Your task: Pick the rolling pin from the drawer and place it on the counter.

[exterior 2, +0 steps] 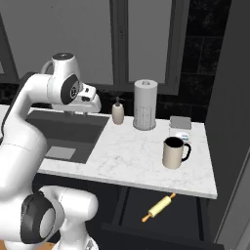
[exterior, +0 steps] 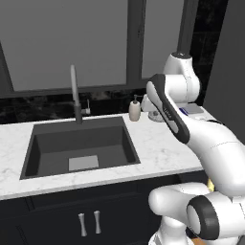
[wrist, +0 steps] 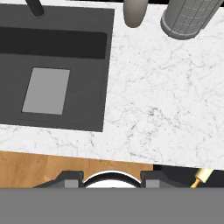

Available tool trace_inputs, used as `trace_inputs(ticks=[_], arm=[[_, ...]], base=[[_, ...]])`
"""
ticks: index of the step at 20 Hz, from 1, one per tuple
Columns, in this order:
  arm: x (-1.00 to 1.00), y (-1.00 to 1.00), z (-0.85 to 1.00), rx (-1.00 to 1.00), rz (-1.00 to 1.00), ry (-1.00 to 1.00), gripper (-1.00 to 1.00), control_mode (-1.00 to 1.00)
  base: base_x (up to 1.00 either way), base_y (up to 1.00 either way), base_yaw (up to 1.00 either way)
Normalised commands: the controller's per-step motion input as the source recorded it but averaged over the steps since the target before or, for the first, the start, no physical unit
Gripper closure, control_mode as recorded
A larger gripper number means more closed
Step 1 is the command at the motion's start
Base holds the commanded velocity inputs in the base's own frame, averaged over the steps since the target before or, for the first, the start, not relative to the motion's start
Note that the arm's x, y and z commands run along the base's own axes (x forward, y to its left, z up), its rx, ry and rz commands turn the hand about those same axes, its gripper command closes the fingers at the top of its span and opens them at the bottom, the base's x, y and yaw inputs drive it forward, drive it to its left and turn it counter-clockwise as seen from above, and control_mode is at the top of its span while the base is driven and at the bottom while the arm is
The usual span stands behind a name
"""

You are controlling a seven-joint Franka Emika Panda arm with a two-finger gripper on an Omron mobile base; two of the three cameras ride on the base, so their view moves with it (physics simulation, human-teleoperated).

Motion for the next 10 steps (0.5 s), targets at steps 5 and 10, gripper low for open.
trace_inputs(ticks=[5,10], arm=[[-0.18,0.00,0.00,0.00,0.00,-0.03,-1.00,-1.00],[-0.32,0.00,0.00,0.00,0.00,-0.07,-1.00,-1.00]], base=[[0.00,0.00,0.00],[0.00,0.00,0.00]])
